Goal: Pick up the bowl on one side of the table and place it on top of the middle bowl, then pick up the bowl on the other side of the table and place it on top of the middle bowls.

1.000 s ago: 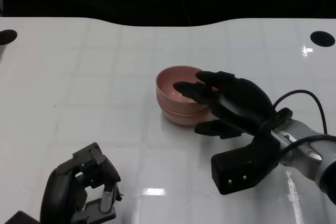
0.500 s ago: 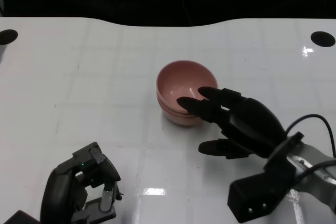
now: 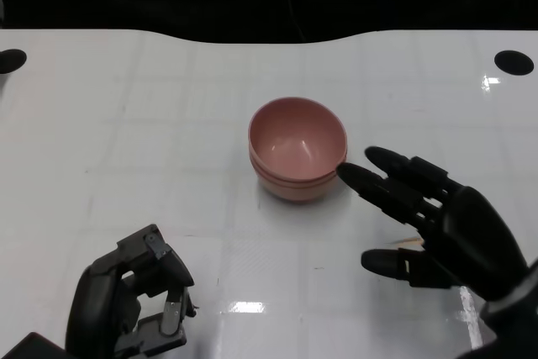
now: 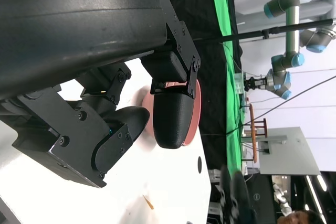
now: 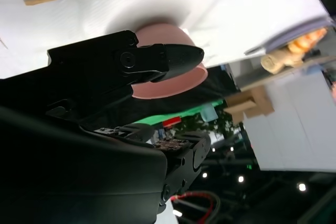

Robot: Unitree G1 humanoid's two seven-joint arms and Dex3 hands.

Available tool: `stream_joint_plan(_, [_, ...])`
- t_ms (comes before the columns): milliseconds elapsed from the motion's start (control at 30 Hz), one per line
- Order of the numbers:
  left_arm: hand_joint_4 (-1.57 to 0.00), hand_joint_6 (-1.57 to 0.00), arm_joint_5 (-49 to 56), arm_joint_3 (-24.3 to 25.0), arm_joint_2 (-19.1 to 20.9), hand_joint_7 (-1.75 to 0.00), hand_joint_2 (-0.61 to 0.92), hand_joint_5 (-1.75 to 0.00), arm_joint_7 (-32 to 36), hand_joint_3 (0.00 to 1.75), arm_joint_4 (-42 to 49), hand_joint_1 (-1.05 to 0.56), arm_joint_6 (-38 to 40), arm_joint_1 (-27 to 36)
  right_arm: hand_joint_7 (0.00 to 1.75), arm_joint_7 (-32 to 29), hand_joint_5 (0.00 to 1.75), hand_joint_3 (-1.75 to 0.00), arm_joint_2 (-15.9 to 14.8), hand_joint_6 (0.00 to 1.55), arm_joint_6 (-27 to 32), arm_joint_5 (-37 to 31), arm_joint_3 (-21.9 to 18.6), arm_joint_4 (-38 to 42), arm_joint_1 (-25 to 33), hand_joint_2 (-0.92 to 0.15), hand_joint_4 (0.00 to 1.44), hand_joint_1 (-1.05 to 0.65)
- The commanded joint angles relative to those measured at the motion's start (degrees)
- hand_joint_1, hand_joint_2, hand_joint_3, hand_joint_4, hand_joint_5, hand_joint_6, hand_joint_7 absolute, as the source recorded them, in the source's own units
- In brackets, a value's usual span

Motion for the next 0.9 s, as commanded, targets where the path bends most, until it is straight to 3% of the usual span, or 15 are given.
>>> stream_joint_plan(33, [-0.85,-0.81,-0.6,0.4,0.9,-1.56,0.41,-1.75,-0.5,1.36,0.3,-0.04,-0.3,0.2,0.15,1.2,0.24,-0.17,-1.6,0.54,-1.9,3.2,-2.8,-3.4,4.8,-0.92,0.52,-0.41])
stream_joint_plan(333, [-0.85,-0.81,-0.6,0.3,1.1,-1.56,0.42,-1.75,-0.6,1.36,0.1,-0.03,-0.6,0.4,0.24,12.4,0.62,-0.14,-1.0,0.96,-6.0,14.0,-7.5,-5.9,10.5,-0.90,0.92,-0.18])
stream_joint_plan(400, [-0.85,-0.81,-0.9,0.4,1.1,-1.56,0.42,-1.75,-0.7,1.36,0.1,-0.02,-0.7,0.5,0.19,14.5,0.80,-0.27,-0.4,1.03,-8.4,16.2,-7.9,-2.9,9.6,-0.84,0.89,-0.16])
stream_joint_plan(433, [-0.85,-0.81,-1.0,0.4,1.1,-1.56,0.42,-1.75,-0.7,1.37,0.1,-0.02,-0.7,0.5,0.16,15.2,0.86,-0.47,0.0,1.07,-9.7,17.3,-8.2,-1.3,9.2,-0.74,0.88,-0.14])
stream_joint_plan(533, [-0.85,-0.81,-0.9,0.6,1.2,-1.56,0.42,-1.75,-0.7,1.37,0.1,-0.02,-0.8,0.6,0.14,16.7,0.91,-0.76,0.8,1.13,-11.8,18.5,-9.1,1.0,8.7,-0.58,0.89,-0.11])
stream_joint_plan(567, [-0.85,-0.81,-0.9,0.6,1.3,-1.56,0.42,-1.75,-0.8,1.37,0.0,-0.02,-0.5,0.6,0.14,18.8,0.91,-0.78,2.0,1.13,-13.0,22.0,-9.1,2.8,8.3,-0.57,0.89,-0.11])
stream_joint_plan(667, [-0.85,-0.81,-1.0,0.8,1.7,-1.56,0.42,-1.75,-1.0,1.36,0.0,-0.03,-0.4,0.7,0.23,25.6,1.40,-0.76,4.3,1.21,-15.0,30.3,-9.1,6.7,7.7,-0.65,0.86,-0.11])
stream_joint_plan(700, [-0.85,-0.80,-1.2,0.8,1.7,-1.56,0.42,-1.75,-1.2,1.36,0.1,-0.02,-0.4,0.7,0.31,27.8,1.52,-0.80,4.5,1.21,-15.1,31.8,-9.1,7.5,7.6,-0.66,0.85,-0.11])
stream_joint_plan(733, [-0.85,-0.80,-1.4,0.9,1.8,-1.56,0.42,-1.75,-1.4,1.36,0.2,-0.02,-0.5,0.7,0.51,29.7,1.63,-1.01,4.6,1.16,-14.9,32.8,-9.3,8.0,7.5,-0.55,0.85,-0.11])
stream_joint_plan(833, [-0.85,-0.80,-1.4,1.1,1.7,-1.55,0.43,-1.74,-1.5,1.35,0.4,-0.02,-0.4,0.6,1.05,35.0,1.72,-1.34,5.7,1.00,-14.2,36.2,-10.1,9.0,7.4,-0.36,0.87,-0.12])
stream_joint_plan(900, [-0.85,-0.80,-1.3,1.1,1.7,-1.55,0.43,-1.74,-1.4,1.34,0.4,-0.01,-0.4,0.6,1.17,37.6,1.73,-1.40,6.3,0.97,-14.1,37.9,-10.9,9.3,7.4,-0.32,0.87,-0.13])
